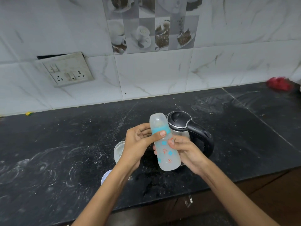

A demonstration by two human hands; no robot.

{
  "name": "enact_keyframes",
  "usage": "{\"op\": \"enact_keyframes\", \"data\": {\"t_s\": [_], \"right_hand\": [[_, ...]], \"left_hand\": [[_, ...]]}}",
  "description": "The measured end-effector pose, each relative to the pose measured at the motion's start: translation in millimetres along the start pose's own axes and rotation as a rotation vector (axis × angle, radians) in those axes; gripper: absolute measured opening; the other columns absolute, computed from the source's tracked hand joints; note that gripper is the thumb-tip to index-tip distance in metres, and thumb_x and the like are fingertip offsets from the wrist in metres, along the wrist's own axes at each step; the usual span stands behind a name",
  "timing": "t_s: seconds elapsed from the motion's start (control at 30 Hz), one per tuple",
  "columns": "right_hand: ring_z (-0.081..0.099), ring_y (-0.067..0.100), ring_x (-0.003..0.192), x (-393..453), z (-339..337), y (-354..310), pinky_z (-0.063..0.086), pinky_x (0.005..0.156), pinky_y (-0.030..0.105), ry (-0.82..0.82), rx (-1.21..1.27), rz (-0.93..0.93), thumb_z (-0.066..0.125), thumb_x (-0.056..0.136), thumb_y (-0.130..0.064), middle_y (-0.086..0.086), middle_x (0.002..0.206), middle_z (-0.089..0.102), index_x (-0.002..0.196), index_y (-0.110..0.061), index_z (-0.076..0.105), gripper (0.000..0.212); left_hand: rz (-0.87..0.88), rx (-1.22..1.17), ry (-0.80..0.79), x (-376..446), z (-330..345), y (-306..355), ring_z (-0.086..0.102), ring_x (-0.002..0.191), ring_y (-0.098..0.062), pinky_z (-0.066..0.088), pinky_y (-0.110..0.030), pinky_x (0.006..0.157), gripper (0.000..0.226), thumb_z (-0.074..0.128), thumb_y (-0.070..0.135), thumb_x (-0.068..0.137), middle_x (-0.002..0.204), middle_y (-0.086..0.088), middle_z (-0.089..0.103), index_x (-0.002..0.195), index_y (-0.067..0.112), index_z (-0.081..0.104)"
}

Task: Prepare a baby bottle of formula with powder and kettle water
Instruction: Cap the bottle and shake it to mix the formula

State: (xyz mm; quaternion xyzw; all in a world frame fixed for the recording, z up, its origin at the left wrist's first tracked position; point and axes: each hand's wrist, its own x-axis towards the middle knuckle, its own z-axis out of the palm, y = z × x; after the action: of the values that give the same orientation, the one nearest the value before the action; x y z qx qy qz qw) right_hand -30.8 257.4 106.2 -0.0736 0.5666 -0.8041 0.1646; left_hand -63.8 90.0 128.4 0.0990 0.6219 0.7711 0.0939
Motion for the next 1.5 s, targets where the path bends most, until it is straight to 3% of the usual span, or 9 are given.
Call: {"op": "enact_keyframes", "data": {"t_s": [0.2, 0.43, 0.57, 0.8, 0.9, 1.03, 1.23, 1.37, 1.5], "right_hand": [[0.065, 0.031, 0.091, 5.3, 0.1, 6.7, 0.054, 0.084, 0.043, -0.172, 0.386, 0.091, 0.081, 0.073, -0.034, 0.021, 0.104, 0.066, 0.12, -0.002, 0.063, 0.059], [0.067, 0.031, 0.1, 0.1, -4.7, -1.7, 0.053, 0.09, 0.04, 0.003, -0.036, -0.009, 0.074, 0.079, -0.035, 0.021, 0.112, 0.069, 0.12, -0.001, 0.062, 0.055], [0.063, 0.035, 0.106, 2.2, -4.5, -1.7, 0.048, 0.097, 0.048, 0.04, -0.276, -0.047, 0.065, 0.085, -0.023, 0.024, 0.115, 0.066, 0.119, -0.002, 0.062, 0.04], [0.068, 0.031, 0.1, 0.8, -6.5, -0.8, 0.052, 0.092, 0.043, 0.022, -0.179, -0.017, 0.069, 0.078, -0.031, 0.022, 0.112, 0.069, 0.117, -0.002, 0.064, 0.049], [0.069, 0.032, 0.098, -1.3, -4.7, 2.5, 0.054, 0.088, 0.04, -0.019, -0.08, 0.004, 0.076, 0.075, -0.042, 0.02, 0.109, 0.07, 0.115, -0.005, 0.067, 0.055], [0.069, 0.031, 0.093, -1.2, -3.2, 11.7, 0.054, 0.084, 0.041, -0.071, 0.118, 0.062, 0.079, 0.073, -0.042, 0.021, 0.107, 0.069, 0.115, -0.002, 0.066, 0.06], [0.067, 0.029, 0.093, -1.4, -5.4, 19.9, 0.055, 0.082, 0.043, -0.144, 0.303, 0.102, 0.078, 0.075, -0.036, 0.02, 0.107, 0.066, 0.121, -0.001, 0.062, 0.06], [0.067, 0.033, 0.101, -4.1, -7.9, 16.9, 0.053, 0.087, 0.042, -0.05, 0.03, 0.046, 0.076, 0.077, -0.038, 0.021, 0.112, 0.068, 0.12, -0.002, 0.063, 0.057], [0.067, 0.023, 0.106, -2.1, -6.9, 13.0, 0.051, 0.091, 0.035, 0.091, -0.318, 0.006, 0.072, 0.079, -0.022, 0.008, 0.114, 0.071, 0.123, -0.009, 0.058, 0.048]], "left_hand": [[-0.055, -0.076, -0.161, 5.1, 0.0, 3.9, 0.069, 0.084, -0.021, 0.055, -0.026, 0.075, 0.047, 0.078, 0.026, 0.064, 0.095, -0.013, 0.075, 0.104, 0.004, 0.071], [0.088, 0.162, -0.305, 11.1, -18.0, 19.0, 0.067, 0.106, -0.03, 0.055, -0.034, 0.091, 0.064, 0.064, 0.011, 0.085, 0.11, -0.017, 0.071, 0.141, 0.021, 0.037], [0.24, 0.305, -0.206, 11.7, -13.9, 22.9, 0.066, 0.105, -0.022, 0.054, -0.035, 0.089, 0.039, 0.066, 0.02, 0.086, 0.114, -0.006, 0.068, 0.124, 0.018, 0.058], [0.195, 0.256, -0.329, 18.4, -14.4, 15.4, 0.06, 0.111, -0.038, 0.053, -0.05, 0.092, 0.033, 0.06, 0.009, 0.09, 0.117, -0.02, 0.063, 0.123, 0.008, 0.056], [0.161, 0.165, -0.398, 17.1, -14.8, 9.0, 0.061, 0.114, -0.035, 0.055, -0.042, 0.09, 0.036, 0.059, 0.012, 0.093, 0.12, -0.025, 0.062, 0.127, 0.005, 0.049], [0.067, 0.035, -0.476, 13.7, -12.5, 2.5, 0.062, 0.115, -0.032, 0.052, -0.031, 0.088, 0.056, 0.063, 0.039, 0.086, 0.126, -0.027, 0.06, 0.132, 0.014, 0.043], [0.012, 0.105, -0.521, 15.7, -16.9, -3.3, 0.04, 0.127, -0.053, 0.035, -0.062, 0.101, 0.065, 0.063, 0.043, 0.086, 0.136, -0.014, 0.056, 0.141, 0.022, 0.035], [0.059, 0.248, -0.535, 16.2, -30.7, -5.0, 0.046, 0.133, -0.028, 0.045, -0.038, 0.105, 0.058, 0.05, 0.021, 0.094, 0.146, -0.003, 0.047, 0.148, 0.022, 0.028], [0.134, 0.39, -0.419, 6.4, -43.4, -14.1, 0.035, 0.138, 0.0, 0.036, -0.02, 0.11, 0.056, 0.045, 0.011, 0.098, 0.15, 0.024, 0.034, 0.147, 0.026, 0.026]]}}
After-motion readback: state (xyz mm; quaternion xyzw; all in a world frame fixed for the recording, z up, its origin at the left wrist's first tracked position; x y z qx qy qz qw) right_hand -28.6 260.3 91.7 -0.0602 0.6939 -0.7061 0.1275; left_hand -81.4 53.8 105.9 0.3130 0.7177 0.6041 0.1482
